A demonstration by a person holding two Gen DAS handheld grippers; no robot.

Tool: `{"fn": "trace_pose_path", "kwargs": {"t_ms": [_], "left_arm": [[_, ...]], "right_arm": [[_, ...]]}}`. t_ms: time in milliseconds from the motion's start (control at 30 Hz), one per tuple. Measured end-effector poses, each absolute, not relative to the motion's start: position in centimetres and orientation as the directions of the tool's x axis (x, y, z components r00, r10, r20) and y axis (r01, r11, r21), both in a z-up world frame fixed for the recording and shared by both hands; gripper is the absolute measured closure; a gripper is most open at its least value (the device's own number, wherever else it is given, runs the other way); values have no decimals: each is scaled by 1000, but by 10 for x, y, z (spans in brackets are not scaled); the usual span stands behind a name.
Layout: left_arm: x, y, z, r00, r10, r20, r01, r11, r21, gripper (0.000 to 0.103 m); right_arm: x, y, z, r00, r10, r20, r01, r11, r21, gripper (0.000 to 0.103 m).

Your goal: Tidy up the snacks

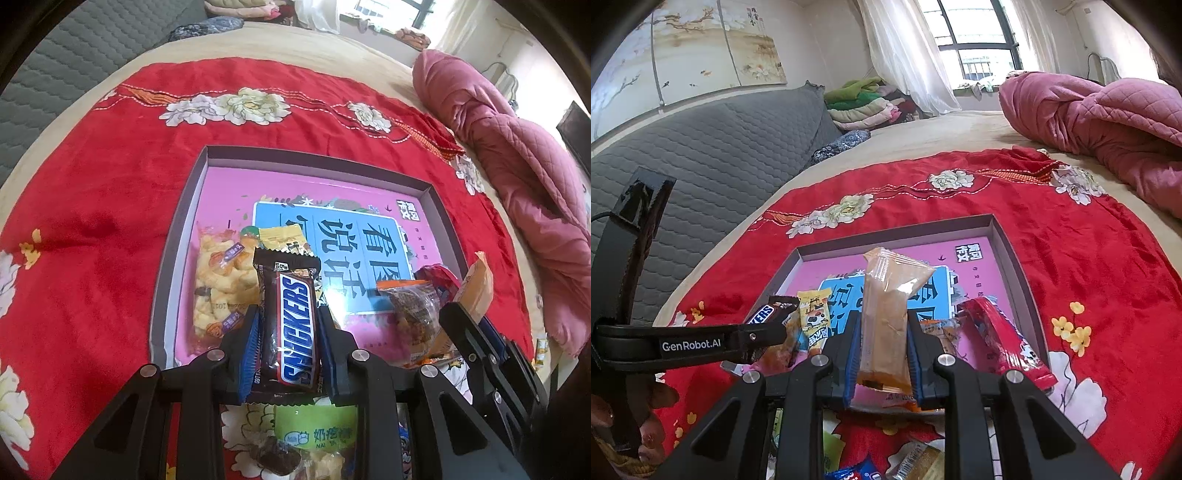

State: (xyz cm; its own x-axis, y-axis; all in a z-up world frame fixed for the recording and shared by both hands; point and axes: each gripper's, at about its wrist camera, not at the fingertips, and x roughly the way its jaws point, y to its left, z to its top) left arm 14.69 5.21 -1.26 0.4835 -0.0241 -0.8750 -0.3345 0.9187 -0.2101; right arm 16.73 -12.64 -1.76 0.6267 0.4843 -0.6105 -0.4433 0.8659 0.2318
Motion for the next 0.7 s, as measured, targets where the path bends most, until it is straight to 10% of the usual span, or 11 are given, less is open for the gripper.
{"fn": "trace_pose_path", "kwargs": {"t_ms": [700], "left_arm": [[156,53,-24,470,-31,-882,-325,923,-206,73]], "right_arm": [[184,-110,-35,583,484,-653,-458,859,228,80]]}}
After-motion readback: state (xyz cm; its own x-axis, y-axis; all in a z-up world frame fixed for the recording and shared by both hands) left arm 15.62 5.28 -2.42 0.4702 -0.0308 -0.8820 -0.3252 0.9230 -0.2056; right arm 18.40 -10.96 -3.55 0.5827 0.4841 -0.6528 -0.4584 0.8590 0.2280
